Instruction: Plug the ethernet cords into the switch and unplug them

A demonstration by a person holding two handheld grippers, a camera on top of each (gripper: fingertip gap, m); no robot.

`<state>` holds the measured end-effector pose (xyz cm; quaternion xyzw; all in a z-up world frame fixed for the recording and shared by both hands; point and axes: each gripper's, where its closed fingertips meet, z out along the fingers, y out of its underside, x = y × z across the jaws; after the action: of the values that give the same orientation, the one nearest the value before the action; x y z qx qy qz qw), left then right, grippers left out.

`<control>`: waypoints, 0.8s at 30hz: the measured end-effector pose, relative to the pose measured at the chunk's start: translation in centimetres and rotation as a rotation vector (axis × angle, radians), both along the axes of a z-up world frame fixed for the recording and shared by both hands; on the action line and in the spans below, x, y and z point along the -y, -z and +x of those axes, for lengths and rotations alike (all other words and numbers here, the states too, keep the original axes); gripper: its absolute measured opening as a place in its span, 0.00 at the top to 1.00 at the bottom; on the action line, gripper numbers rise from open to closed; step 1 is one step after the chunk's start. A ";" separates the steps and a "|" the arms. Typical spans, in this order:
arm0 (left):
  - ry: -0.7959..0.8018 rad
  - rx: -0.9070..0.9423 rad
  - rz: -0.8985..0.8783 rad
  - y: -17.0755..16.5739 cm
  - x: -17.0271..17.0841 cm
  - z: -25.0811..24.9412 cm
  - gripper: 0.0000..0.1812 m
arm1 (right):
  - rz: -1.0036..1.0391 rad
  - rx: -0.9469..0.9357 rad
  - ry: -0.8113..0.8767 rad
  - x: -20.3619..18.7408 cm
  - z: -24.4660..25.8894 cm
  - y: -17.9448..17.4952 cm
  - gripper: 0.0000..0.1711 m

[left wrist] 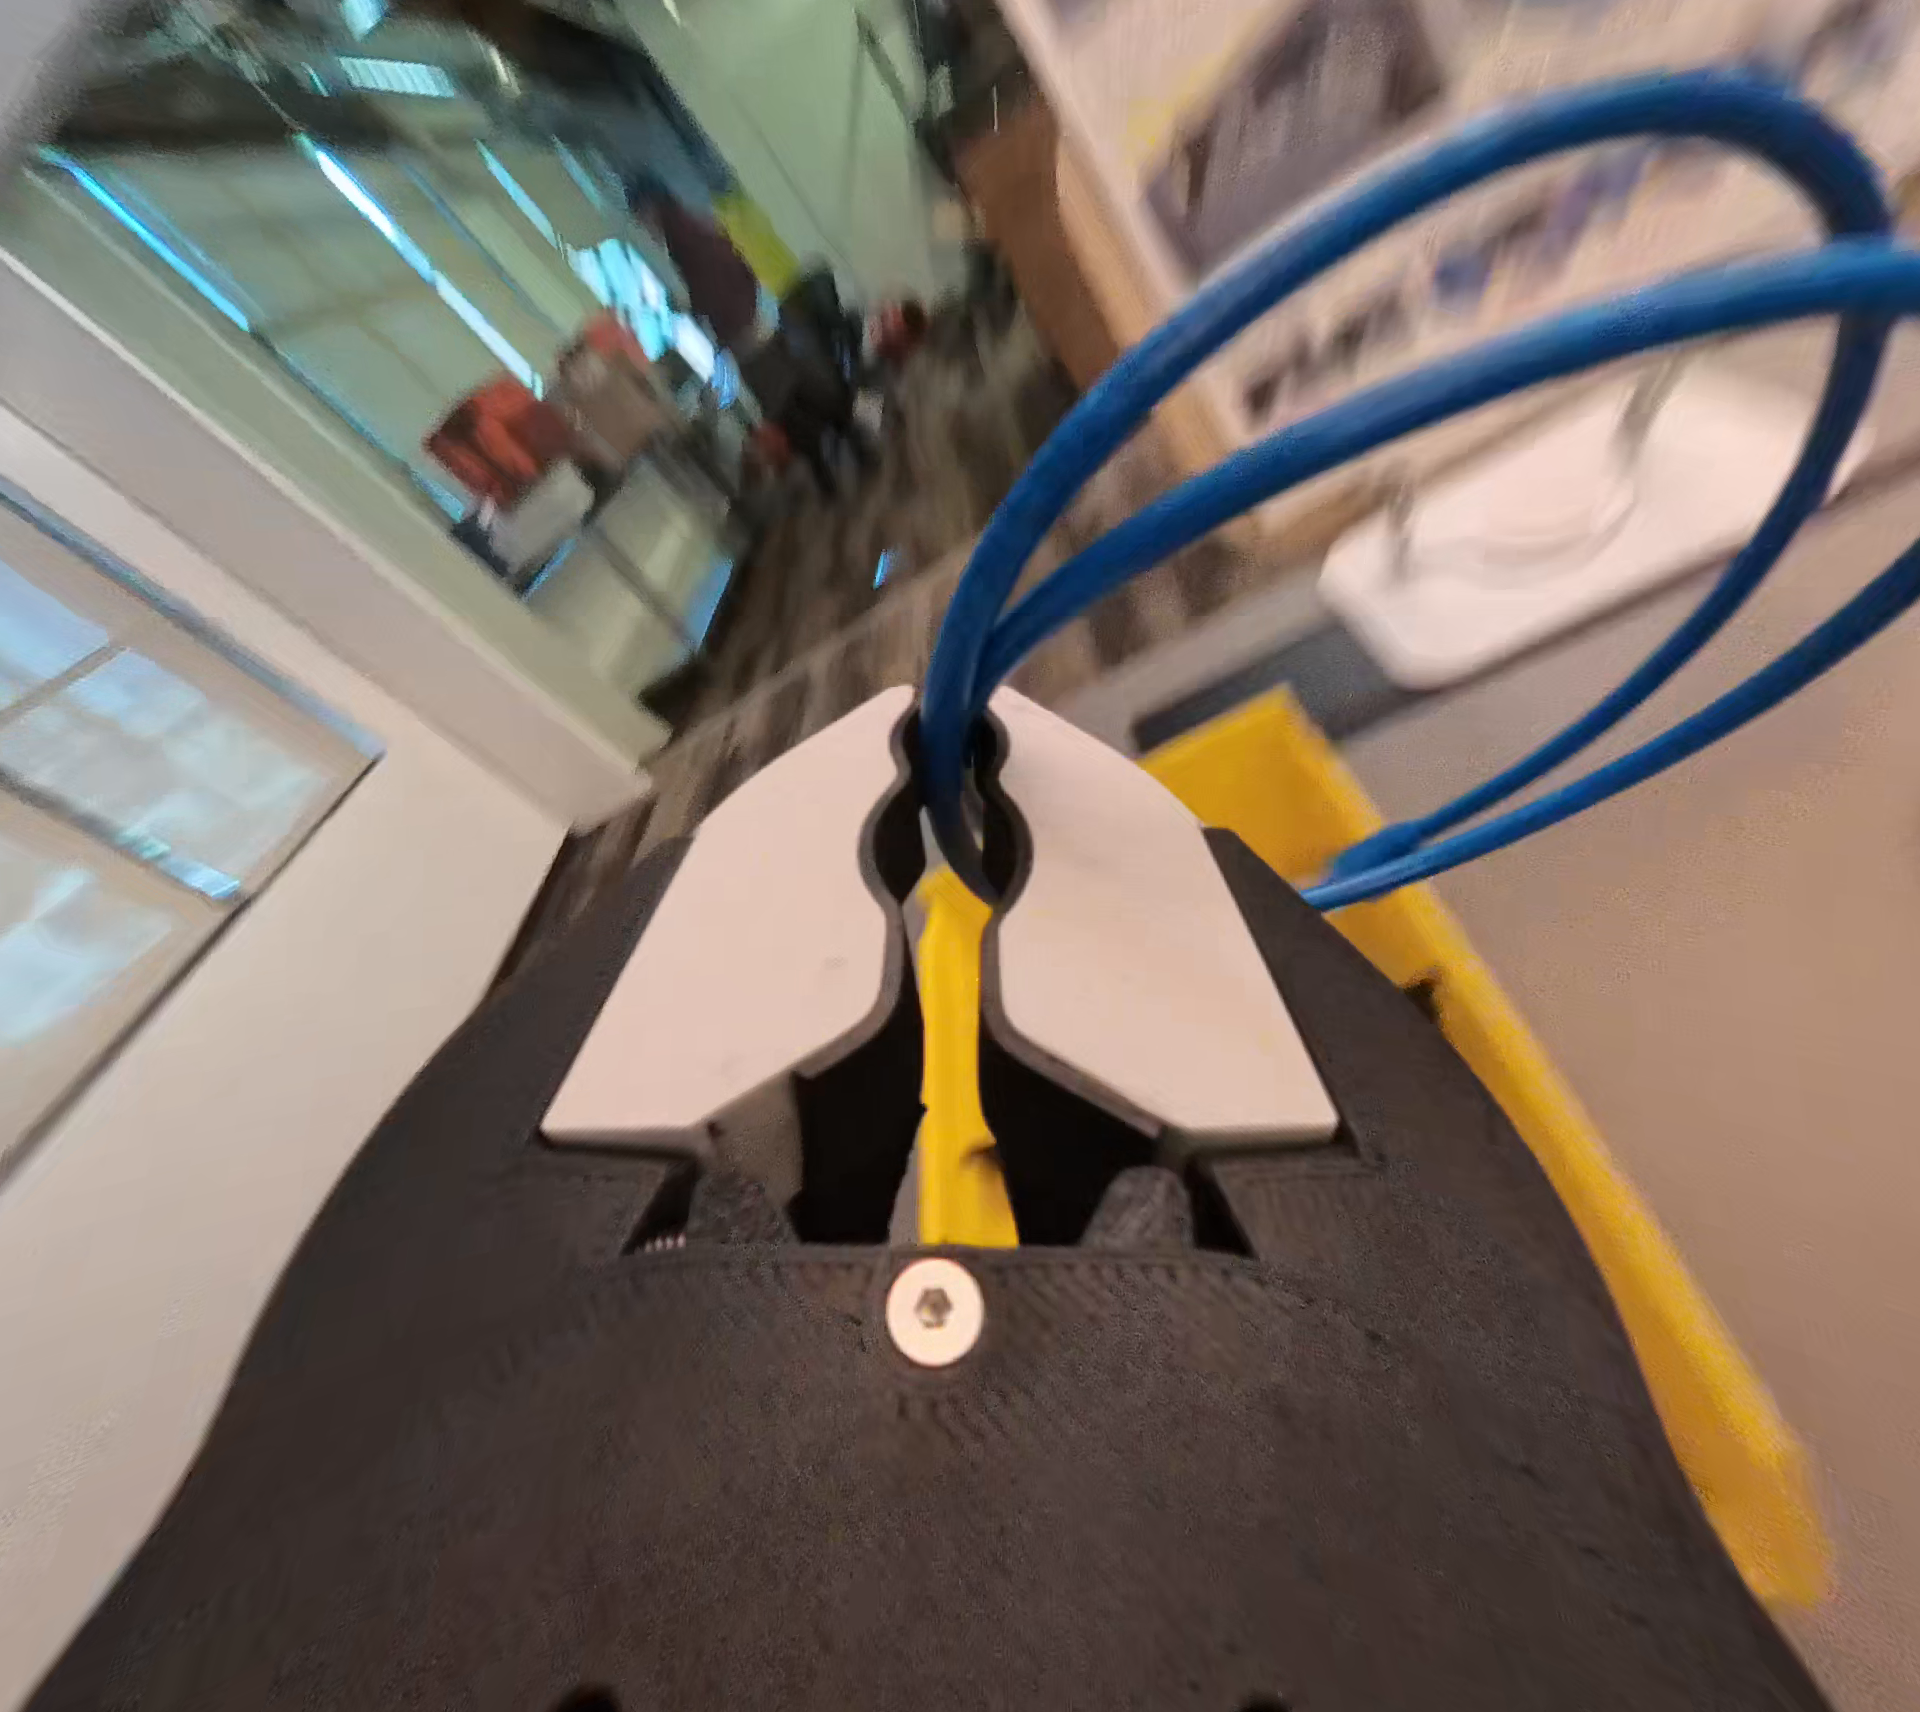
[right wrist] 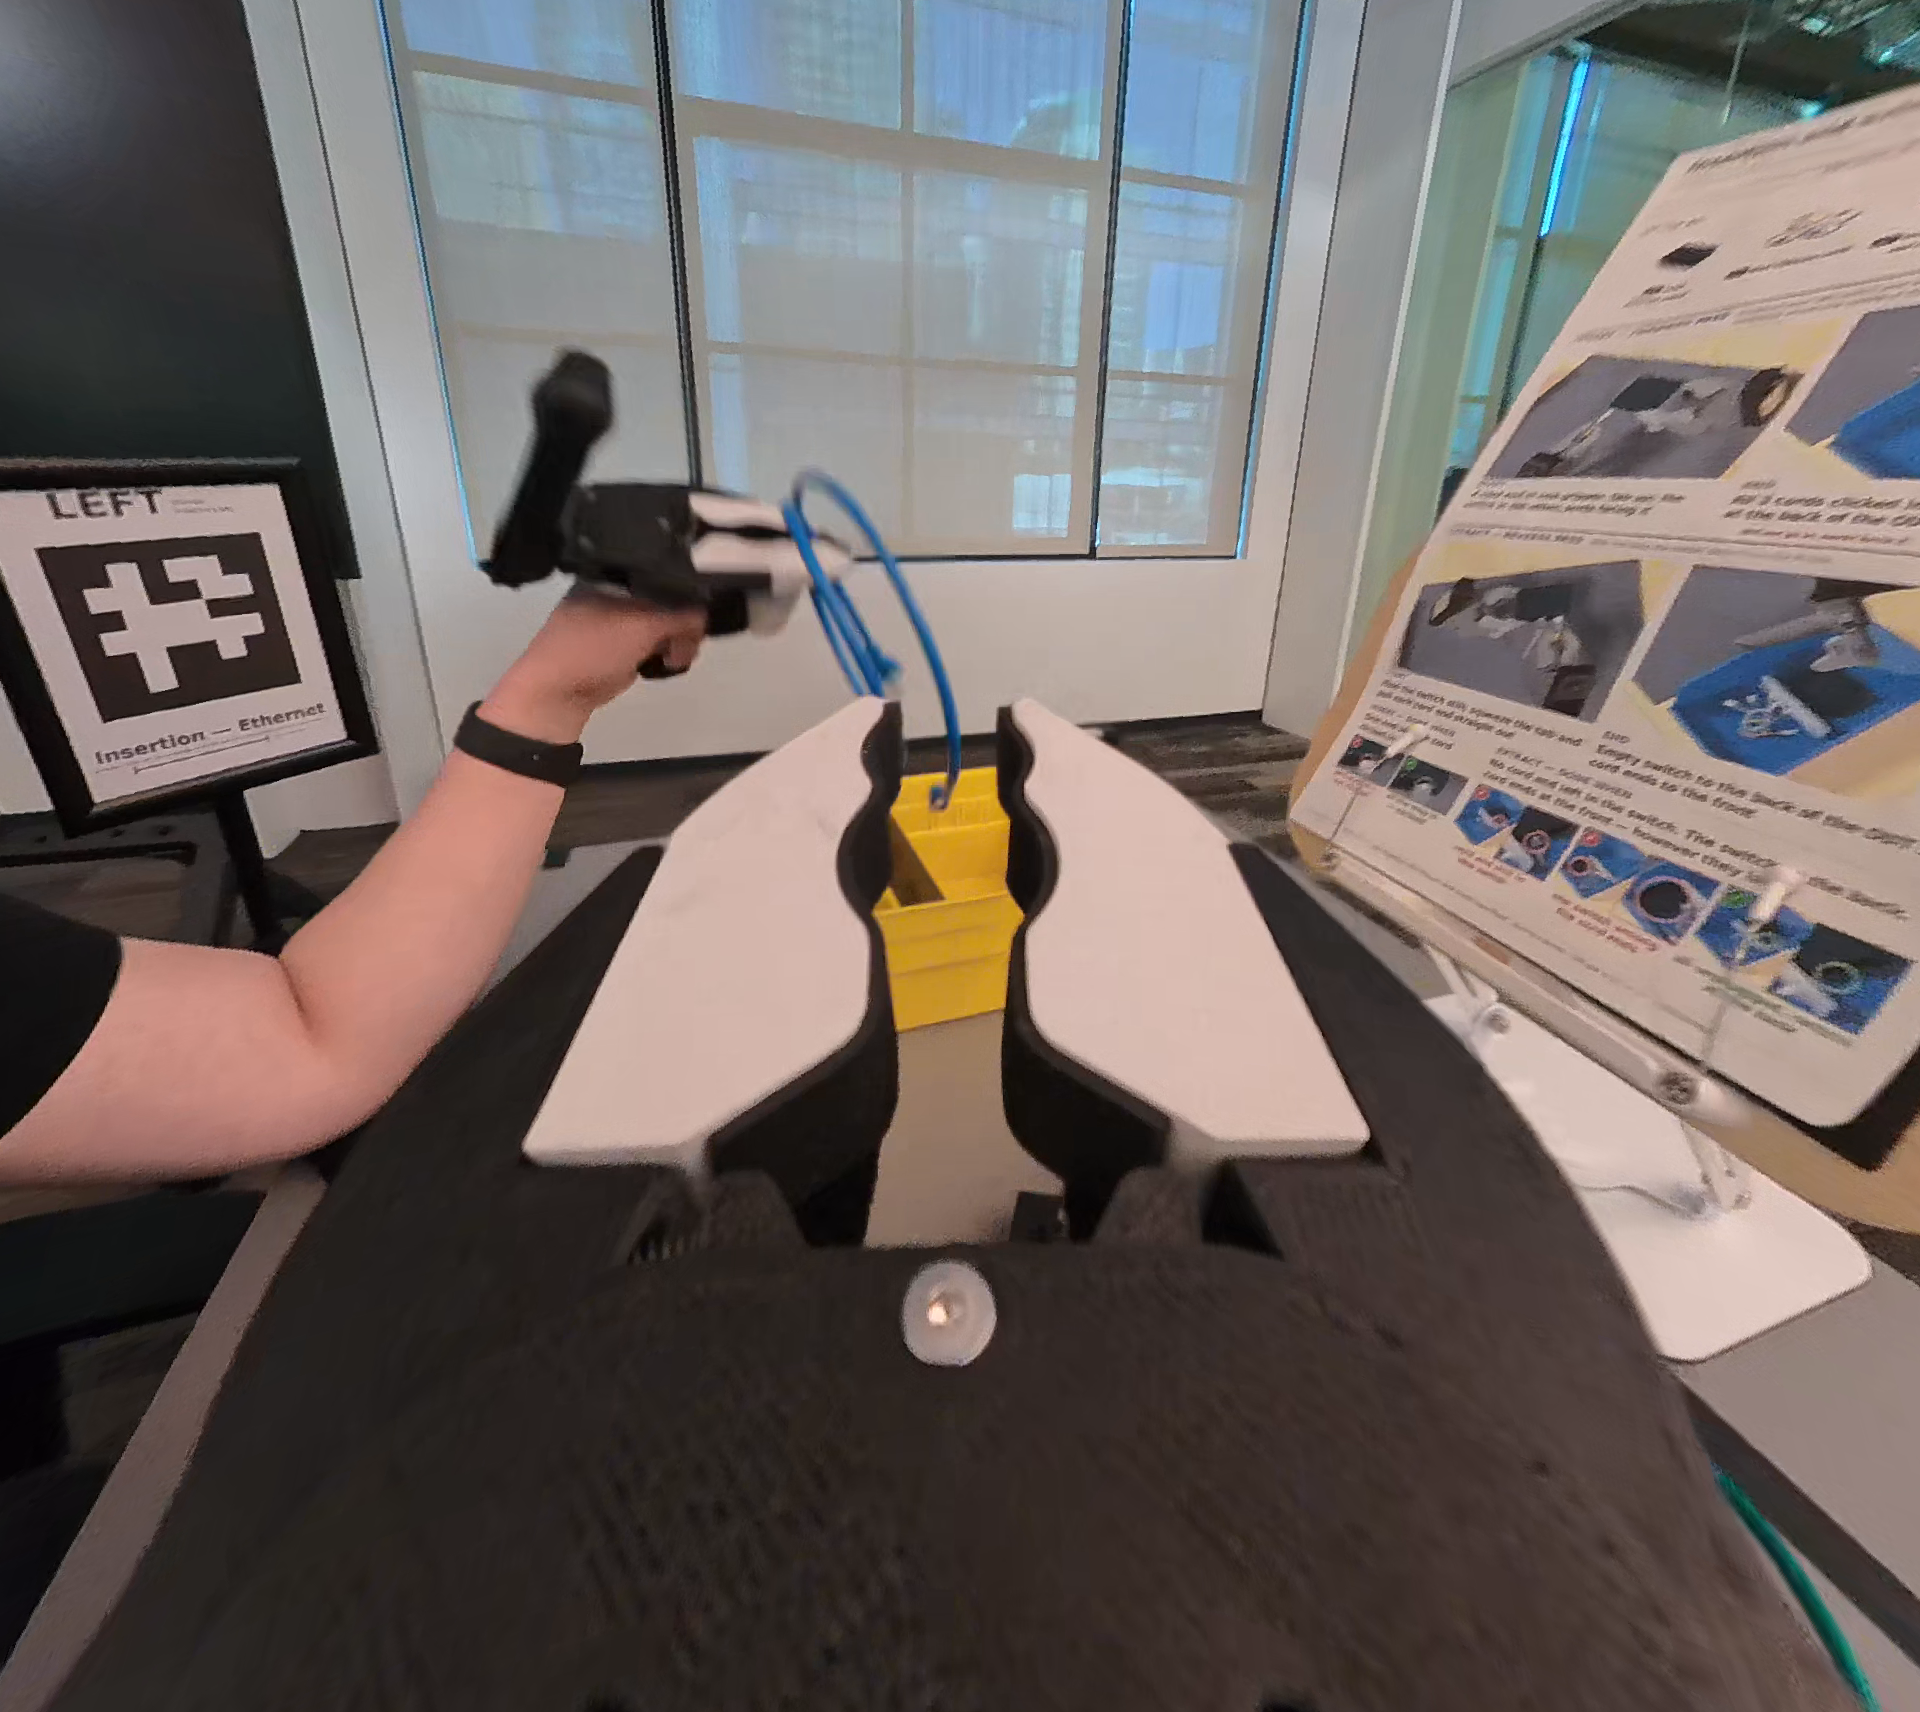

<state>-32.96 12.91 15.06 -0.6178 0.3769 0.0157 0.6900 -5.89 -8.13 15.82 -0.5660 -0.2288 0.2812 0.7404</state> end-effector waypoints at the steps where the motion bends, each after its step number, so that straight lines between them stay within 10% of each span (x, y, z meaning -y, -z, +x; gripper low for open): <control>1: 0.092 0.117 0.012 -1.8 1.7 1.0 0.97 | -0.013 0.012 -0.010 -0.3 -0.5 0.5 0.90; 5: 0.539 0.446 -0.097 -5.2 8.1 5.7 0.97 | -0.049 0.080 -0.024 -1.5 -2.4 2.5 0.89; 12: 0.854 0.615 -0.284 -4.2 10.9 11.2 0.97 | -0.060 0.153 -0.064 -2.6 -4.7 5.0 0.89; 24: 1.329 0.439 -0.778 1.1 18.7 17.9 0.97 | 0.157 0.352 -0.273 1.4 -7.9 5.5 0.82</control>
<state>-15.04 -5.78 13.97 -0.4493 0.5000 -0.6532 0.3483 -13.79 -9.57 10.36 -0.5108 -0.4502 0.2570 0.6858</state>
